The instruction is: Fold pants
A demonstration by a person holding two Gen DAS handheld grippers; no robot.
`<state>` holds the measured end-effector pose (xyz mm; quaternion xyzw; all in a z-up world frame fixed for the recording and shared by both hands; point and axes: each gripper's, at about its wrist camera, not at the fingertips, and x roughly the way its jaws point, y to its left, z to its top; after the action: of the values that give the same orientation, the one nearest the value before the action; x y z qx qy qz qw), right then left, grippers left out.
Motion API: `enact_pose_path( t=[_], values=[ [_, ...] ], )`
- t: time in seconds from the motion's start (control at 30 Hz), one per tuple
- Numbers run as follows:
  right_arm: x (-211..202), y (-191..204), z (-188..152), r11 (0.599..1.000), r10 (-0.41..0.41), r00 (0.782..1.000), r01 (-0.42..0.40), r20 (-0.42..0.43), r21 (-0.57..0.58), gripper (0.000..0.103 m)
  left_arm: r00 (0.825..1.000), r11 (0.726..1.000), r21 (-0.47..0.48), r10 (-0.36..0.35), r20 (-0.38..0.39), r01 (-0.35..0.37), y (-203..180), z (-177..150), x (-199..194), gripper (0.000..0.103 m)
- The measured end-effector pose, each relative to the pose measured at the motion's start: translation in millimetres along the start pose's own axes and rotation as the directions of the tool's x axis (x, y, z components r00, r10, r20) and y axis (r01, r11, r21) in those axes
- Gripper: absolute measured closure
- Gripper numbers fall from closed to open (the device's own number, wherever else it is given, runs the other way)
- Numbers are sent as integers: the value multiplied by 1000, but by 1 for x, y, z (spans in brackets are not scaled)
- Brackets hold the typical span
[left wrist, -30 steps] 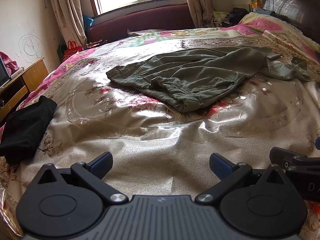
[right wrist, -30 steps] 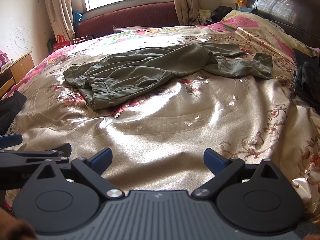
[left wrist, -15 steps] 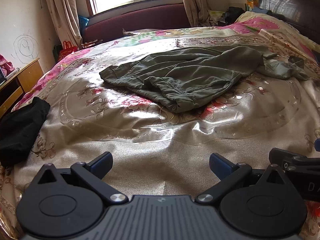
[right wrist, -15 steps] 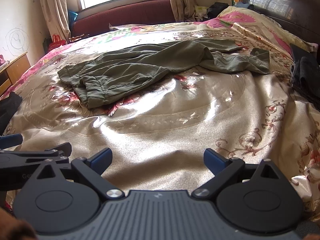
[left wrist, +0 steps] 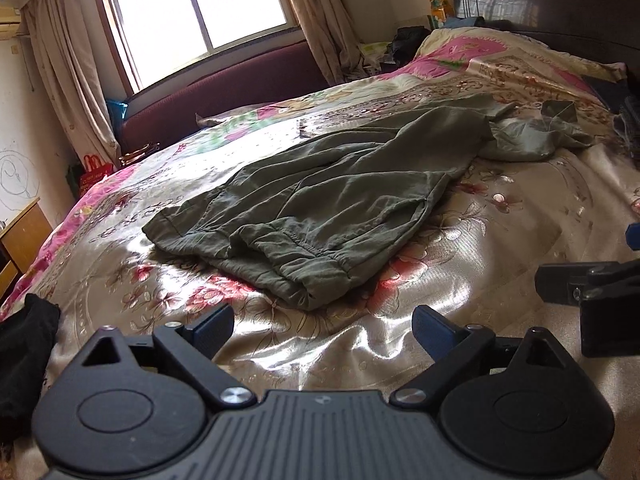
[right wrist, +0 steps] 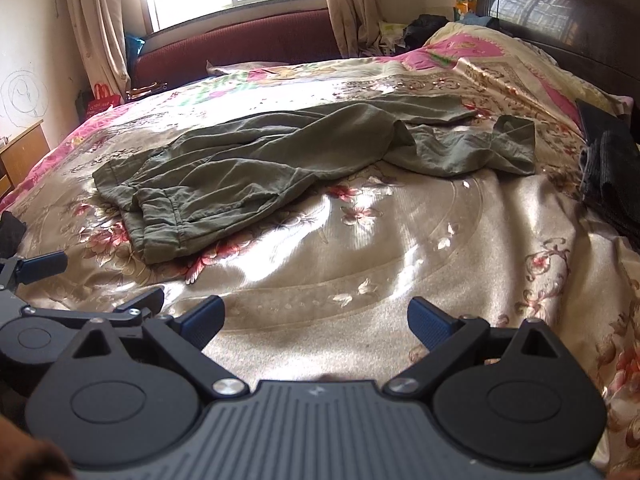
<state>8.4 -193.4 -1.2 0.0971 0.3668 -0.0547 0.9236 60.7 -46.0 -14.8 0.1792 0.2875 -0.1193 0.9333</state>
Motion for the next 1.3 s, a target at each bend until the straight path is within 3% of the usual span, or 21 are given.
enact_pose_path(
  t=[0.13, 0.2, 0.27, 0.33, 0.43, 0.5, 0.67, 0.87, 0.97, 1.13, 1.2, 1.3],
  values=[
    [20, -2, 19, 999, -4, 1000, 4, 7, -39, 5, 1000, 998, 55, -19, -12, 19, 3, 8, 29, 11],
    [30, -3, 27, 999, 5, 1000, -4, 5, -45, 5, 997, 998, 34, -54, -50, 56, 8, 11, 44, 23],
    [41, -4, 34, 999, 13, 1000, -13, 0, -41, 5, 992, 995, -5, -97, -84, 97, 13, 12, 58, 26],
    [51, -5, 39, 999, 17, 1000, -17, -8, -37, 6, 991, 994, -30, -109, -83, 107, 18, 12, 66, 27],
    [63, -5, 42, 999, 36, 999, -36, -24, -25, 6, 990, 992, -36, -122, -74, 120, 21, 15, 74, 36],
    [68, -4, 43, 999, 48, 998, -49, -34, -22, 6, 985, 987, -48, -157, -76, 153, 24, 16, 75, 56],
    [74, -6, 42, 998, 59, 998, -59, -29, 3, 6, 980, 980, -87, -184, -75, 178, 33, 20, 80, 76],
    [74, -7, 46, 999, 45, 998, -45, -39, -15, 10, 965, 949, -189, -262, -32, 251, 64, 22, 63, 78],
    [70, -5, 46, 999, 40, 998, -41, -42, -31, 10, 972, 951, -217, -233, -34, 220, 94, 7, 44, 79],
    [60, -2, 38, 998, 35, 998, -38, -61, -41, 10, 986, 963, -255, -125, -111, 93, 154, -31, 22, 80],
    [57, -1, 34, 998, 29, 997, -33, -78, -44, 10, 986, 961, -273, -84, -145, 42, 174, -48, 15, 86],
    [51, 1, 28, 998, 40, 994, -44, -106, -38, 10, 979, 963, -265, -10, -201, -44, 198, -71, 0, 86]
  ],
)
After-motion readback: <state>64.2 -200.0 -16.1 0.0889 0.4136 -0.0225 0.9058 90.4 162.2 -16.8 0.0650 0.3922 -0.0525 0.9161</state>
